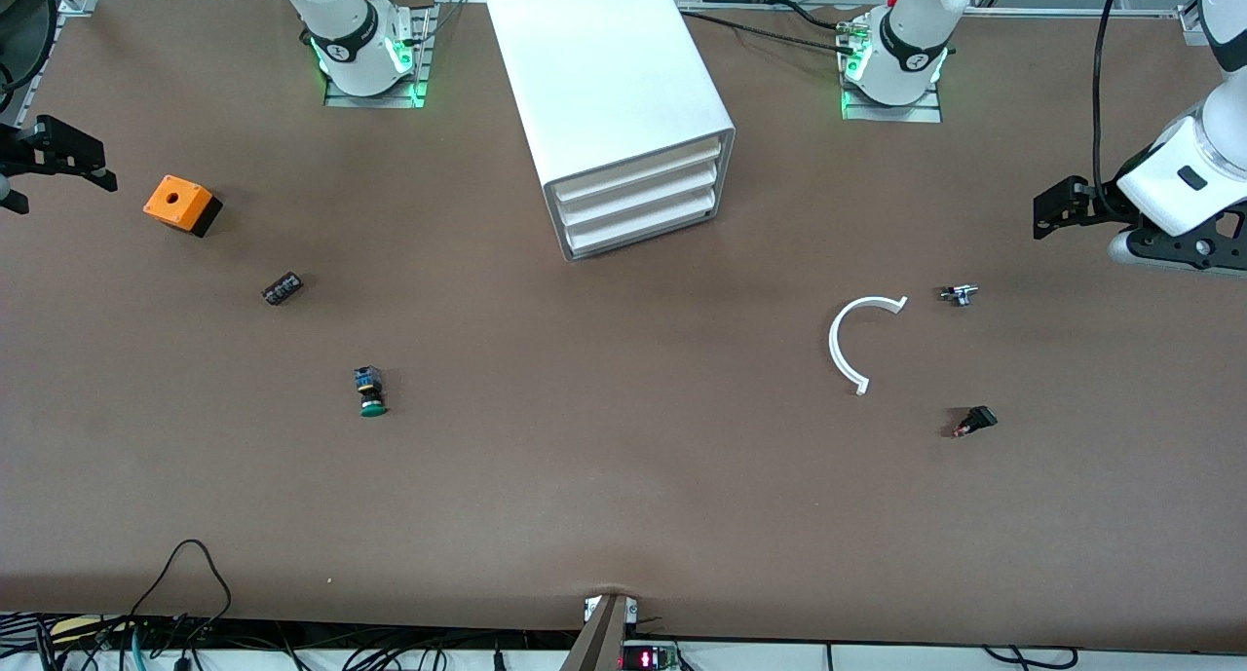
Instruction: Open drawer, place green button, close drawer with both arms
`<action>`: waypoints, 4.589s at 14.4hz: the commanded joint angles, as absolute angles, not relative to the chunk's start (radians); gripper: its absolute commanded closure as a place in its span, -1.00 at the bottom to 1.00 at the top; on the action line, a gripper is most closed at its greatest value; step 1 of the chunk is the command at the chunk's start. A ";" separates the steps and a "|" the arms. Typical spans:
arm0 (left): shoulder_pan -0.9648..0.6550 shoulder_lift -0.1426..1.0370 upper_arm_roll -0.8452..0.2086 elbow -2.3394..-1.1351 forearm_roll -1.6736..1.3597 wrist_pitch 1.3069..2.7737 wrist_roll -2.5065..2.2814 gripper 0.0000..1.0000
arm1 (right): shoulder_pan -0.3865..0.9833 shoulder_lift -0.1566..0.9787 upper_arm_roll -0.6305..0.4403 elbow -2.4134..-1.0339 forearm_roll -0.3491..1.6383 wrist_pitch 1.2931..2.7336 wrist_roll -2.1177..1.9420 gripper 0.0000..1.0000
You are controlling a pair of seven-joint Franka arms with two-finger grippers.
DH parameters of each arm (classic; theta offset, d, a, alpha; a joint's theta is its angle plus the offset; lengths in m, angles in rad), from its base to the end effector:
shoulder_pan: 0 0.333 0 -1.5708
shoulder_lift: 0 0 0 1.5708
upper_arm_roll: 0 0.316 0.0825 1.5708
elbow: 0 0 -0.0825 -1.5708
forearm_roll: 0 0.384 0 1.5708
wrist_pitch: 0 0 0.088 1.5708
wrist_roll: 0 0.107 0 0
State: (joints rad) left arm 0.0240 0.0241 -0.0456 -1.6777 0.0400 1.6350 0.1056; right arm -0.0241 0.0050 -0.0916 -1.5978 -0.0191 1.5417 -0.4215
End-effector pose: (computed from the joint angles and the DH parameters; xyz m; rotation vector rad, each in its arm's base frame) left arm 0.5622 -0.0078 0.5660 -3.0972 0.2034 0.1061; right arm 0.5479 -0.0657 0.6066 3.1007 0.4779 -0.1005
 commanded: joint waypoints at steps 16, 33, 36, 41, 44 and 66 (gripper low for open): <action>0.021 0.055 -0.048 -1.591 0.057 1.491 0.107 -1.00 | -0.025 0.064 -0.089 -1.578 -0.008 1.578 -0.423 -1.00; -0.094 0.253 -0.051 -1.450 -0.310 1.094 0.139 -1.00 | 0.081 0.368 -0.071 -1.585 0.106 1.937 -0.402 -1.00; -0.088 0.382 -0.049 -1.454 -0.460 1.118 0.343 -1.00 | 0.083 0.385 -0.071 -1.594 0.109 1.912 -0.394 -1.00; -0.092 0.515 -0.049 -1.518 -0.679 1.286 0.604 -1.00 | 0.107 0.459 -0.071 -1.597 0.112 1.977 -0.391 -1.00; -0.121 0.520 -0.078 -1.691 -0.823 1.507 0.771 -1.00 | 0.132 0.512 -0.071 -1.597 0.127 2.016 -0.351 -1.00; -0.224 0.644 -0.210 -2.108 -1.433 1.838 1.249 -0.16 | 0.198 0.661 -0.075 -1.735 0.140 2.341 -0.299 -0.91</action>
State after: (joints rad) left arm -0.2155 0.6500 -0.2106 -2.0926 -1.4008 1.8273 1.2196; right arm 0.1881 0.6382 -0.0667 -1.7378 0.1226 2.3060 -0.2864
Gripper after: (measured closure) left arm 0.278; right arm 0.013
